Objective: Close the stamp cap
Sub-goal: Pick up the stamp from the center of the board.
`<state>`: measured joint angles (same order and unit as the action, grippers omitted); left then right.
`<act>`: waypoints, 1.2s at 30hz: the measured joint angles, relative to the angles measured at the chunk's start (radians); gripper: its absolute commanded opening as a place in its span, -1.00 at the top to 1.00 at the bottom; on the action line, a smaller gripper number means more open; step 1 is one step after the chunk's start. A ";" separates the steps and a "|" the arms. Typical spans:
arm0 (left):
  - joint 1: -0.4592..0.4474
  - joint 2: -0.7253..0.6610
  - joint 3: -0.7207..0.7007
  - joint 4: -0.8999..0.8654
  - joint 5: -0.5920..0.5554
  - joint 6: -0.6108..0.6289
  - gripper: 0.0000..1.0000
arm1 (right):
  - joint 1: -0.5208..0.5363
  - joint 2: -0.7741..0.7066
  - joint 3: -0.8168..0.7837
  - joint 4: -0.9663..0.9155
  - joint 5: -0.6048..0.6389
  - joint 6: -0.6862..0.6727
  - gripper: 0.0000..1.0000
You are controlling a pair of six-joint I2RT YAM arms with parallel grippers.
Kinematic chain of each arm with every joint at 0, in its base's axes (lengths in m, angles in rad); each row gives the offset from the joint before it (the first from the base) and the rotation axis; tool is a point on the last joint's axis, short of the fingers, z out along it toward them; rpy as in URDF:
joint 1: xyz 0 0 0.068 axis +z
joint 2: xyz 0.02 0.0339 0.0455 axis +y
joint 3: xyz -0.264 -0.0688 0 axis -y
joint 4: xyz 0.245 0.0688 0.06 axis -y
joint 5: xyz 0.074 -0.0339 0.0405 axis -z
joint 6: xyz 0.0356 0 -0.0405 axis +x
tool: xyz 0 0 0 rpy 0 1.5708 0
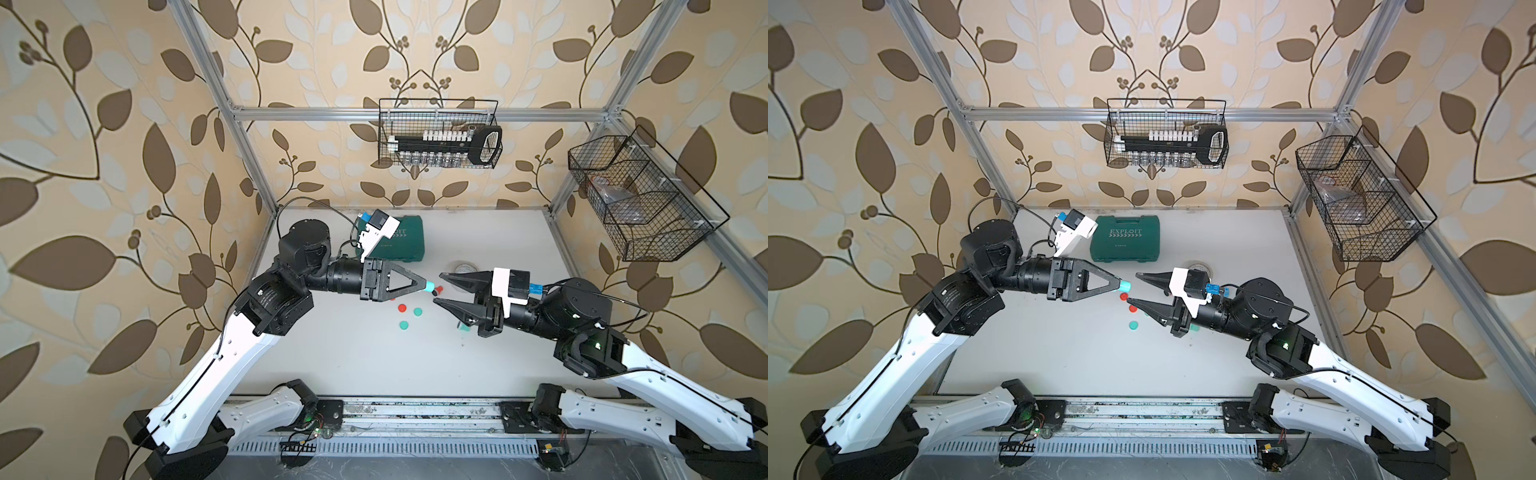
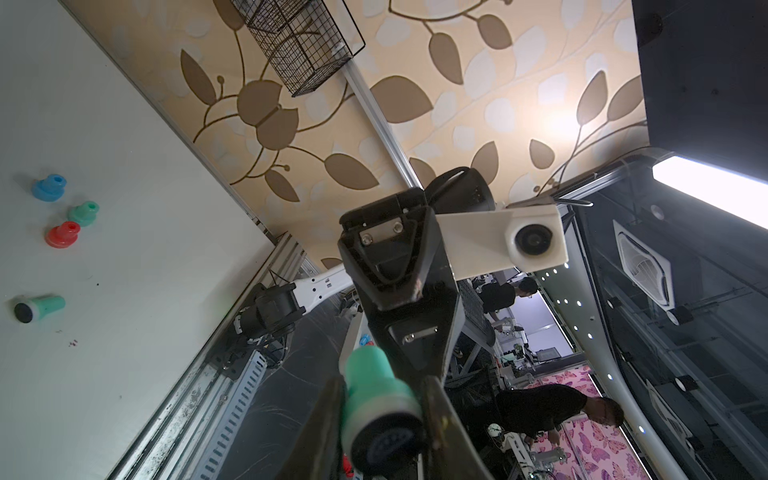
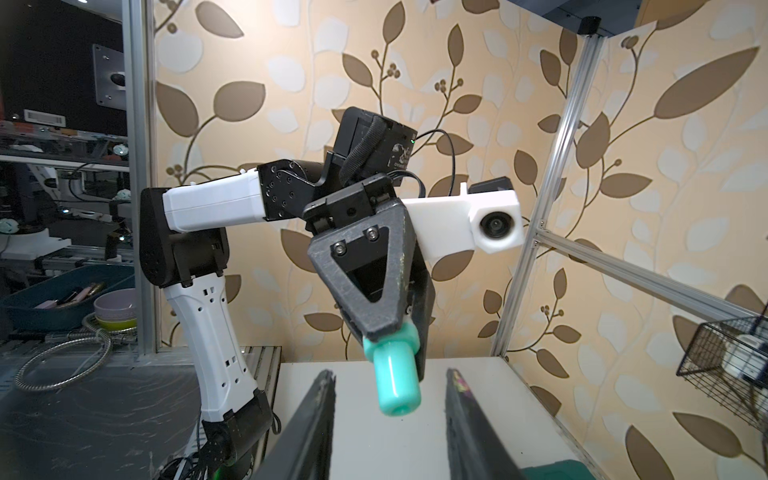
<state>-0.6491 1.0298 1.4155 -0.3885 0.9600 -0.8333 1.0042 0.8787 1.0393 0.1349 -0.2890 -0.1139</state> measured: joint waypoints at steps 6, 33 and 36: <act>-0.007 -0.016 0.014 0.040 0.003 -0.061 0.59 | 0.000 0.071 0.032 0.068 -0.060 -0.008 0.29; -0.019 -0.054 0.015 0.086 0.005 -0.120 0.60 | 0.008 0.138 0.046 0.201 -0.150 -0.021 0.43; -0.019 -0.055 0.015 0.086 0.004 -0.120 0.60 | 0.008 0.132 0.046 0.210 -0.156 -0.019 0.48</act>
<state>-0.6682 0.9752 1.4307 -0.3027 0.9642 -0.9531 1.0126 1.0111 1.0851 0.3450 -0.4450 -0.1333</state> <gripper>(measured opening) 0.285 0.271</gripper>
